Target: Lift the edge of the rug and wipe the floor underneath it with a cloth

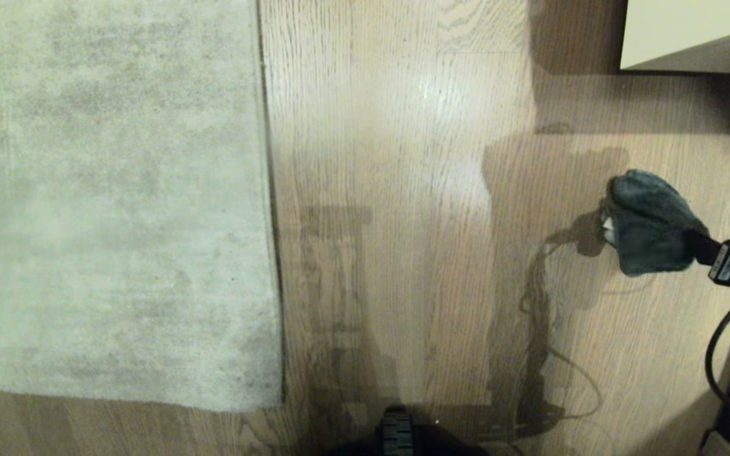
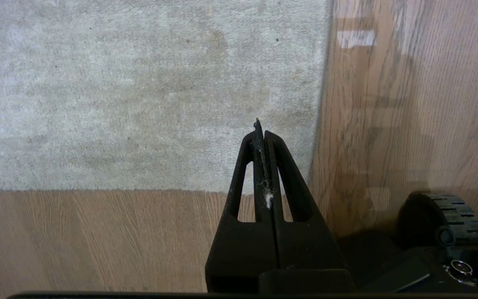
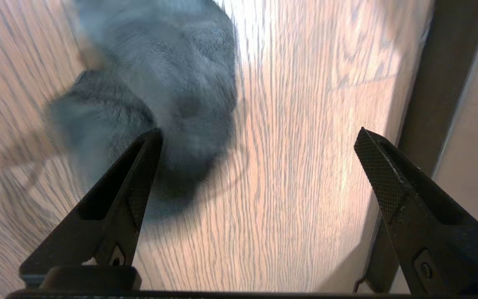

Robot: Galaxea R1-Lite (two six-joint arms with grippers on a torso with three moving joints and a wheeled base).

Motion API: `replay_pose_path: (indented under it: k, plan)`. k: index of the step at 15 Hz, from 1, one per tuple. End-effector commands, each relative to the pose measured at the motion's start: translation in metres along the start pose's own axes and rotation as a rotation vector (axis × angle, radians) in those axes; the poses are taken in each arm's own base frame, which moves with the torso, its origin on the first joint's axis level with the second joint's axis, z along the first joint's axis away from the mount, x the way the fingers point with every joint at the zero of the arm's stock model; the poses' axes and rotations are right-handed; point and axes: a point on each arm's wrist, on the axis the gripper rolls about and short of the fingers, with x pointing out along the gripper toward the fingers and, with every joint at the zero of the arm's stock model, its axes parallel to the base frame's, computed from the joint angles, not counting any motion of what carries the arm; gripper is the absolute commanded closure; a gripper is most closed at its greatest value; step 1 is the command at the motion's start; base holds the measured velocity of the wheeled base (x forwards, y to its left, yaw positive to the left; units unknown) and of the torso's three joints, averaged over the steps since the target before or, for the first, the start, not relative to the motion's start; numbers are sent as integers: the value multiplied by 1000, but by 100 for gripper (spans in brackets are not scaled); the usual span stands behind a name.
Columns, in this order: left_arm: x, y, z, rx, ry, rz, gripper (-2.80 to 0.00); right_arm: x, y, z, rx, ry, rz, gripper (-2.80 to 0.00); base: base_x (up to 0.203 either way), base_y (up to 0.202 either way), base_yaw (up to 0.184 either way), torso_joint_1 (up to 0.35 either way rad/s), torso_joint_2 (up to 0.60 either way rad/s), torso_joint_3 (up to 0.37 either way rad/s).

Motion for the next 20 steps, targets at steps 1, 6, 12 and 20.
replay_pose_path:
  k: [1, 6, 12, 20]
  plan:
    - [0, 0, 0, 1, -1, -1, 0, -11, -2, 11, 15, -59, 1, -280, 0, 0, 0, 0, 0, 0]
    - [0, 0, 0, 1, -1, 0, 0, -24, -5, 31, 36, -150, 35, -280, 0, 0, 0, 0, 0, 0]
    - [0, 0, 0, 1, -1, -1, 0, -31, -7, 51, 51, -233, 31, -280, 0, 0, 0, 0, 0, 0]
    - [0, 0, 0, 1, -1, -1, 0, -39, -8, 50, 55, -236, 34, -280, 0, 0, 0, 0, 0, 0]
